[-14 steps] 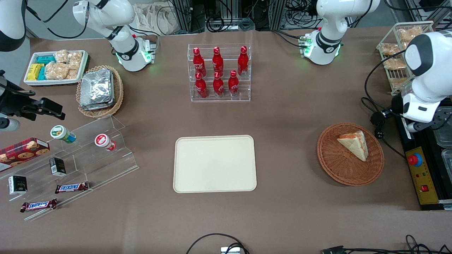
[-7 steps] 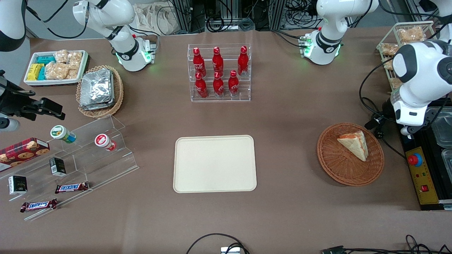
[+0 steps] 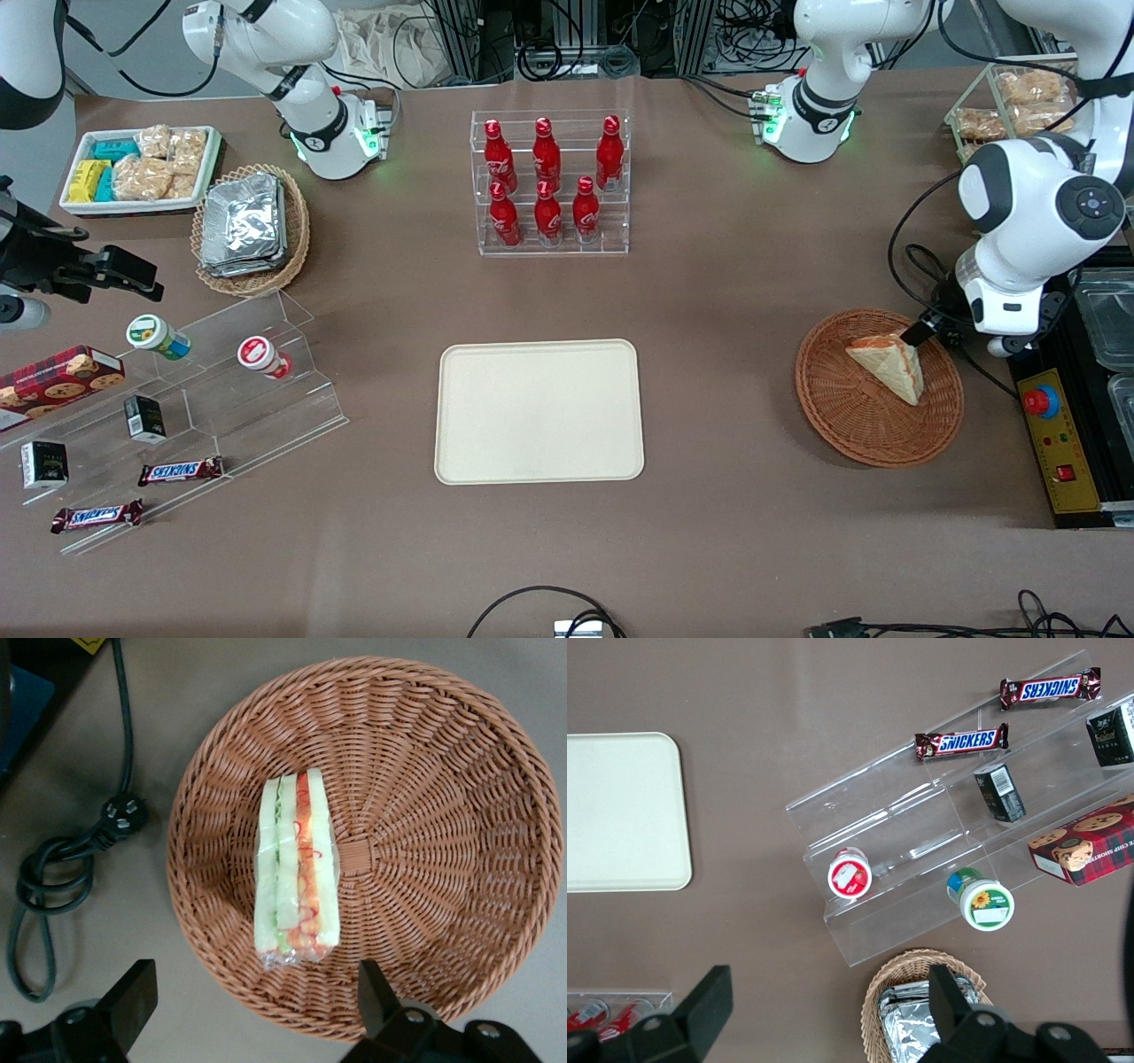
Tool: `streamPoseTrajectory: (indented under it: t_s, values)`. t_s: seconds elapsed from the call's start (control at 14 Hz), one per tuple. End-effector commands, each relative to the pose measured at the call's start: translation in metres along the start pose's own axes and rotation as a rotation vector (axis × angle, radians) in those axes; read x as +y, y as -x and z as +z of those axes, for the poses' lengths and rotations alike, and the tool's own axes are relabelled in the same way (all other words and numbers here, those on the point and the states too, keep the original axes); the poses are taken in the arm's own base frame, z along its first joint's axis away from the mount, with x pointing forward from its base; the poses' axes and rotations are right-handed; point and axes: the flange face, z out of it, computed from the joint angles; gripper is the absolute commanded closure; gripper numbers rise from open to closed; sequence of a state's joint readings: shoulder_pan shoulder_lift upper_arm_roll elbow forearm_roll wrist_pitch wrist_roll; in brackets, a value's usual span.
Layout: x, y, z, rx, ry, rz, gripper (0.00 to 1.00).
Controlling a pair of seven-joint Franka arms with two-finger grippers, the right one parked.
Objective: Place sandwich from basket to tray
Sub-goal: 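Lower the open left gripper around the wrapped sandwich and close it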
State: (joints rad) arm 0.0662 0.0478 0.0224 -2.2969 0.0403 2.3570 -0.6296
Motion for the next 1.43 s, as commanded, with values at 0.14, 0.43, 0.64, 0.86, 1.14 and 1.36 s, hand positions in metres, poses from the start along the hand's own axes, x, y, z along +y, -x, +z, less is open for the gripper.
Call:
streamPoseTrajectory:
  t_s: [0.14, 0.43, 0.64, 0.86, 1.14, 1.36]
  values:
    - [0.008, 0.0, 0.021, 0.018, 0.005, -0.052, 0.0]
    - [0.012, 0.0, 0.038, 0.017, 0.007, -0.081, 0.0]
    - [0.018, 0.002, 0.045, 0.021, 0.01, -0.081, 0.0]
    - [0.02, 0.002, 0.057, 0.024, 0.013, -0.088, 0.0]
    - [0.02, 0.002, 0.072, 0.021, 0.012, -0.087, 0.0]
    - [0.021, 0.002, 0.078, 0.02, 0.012, -0.086, 0.0]
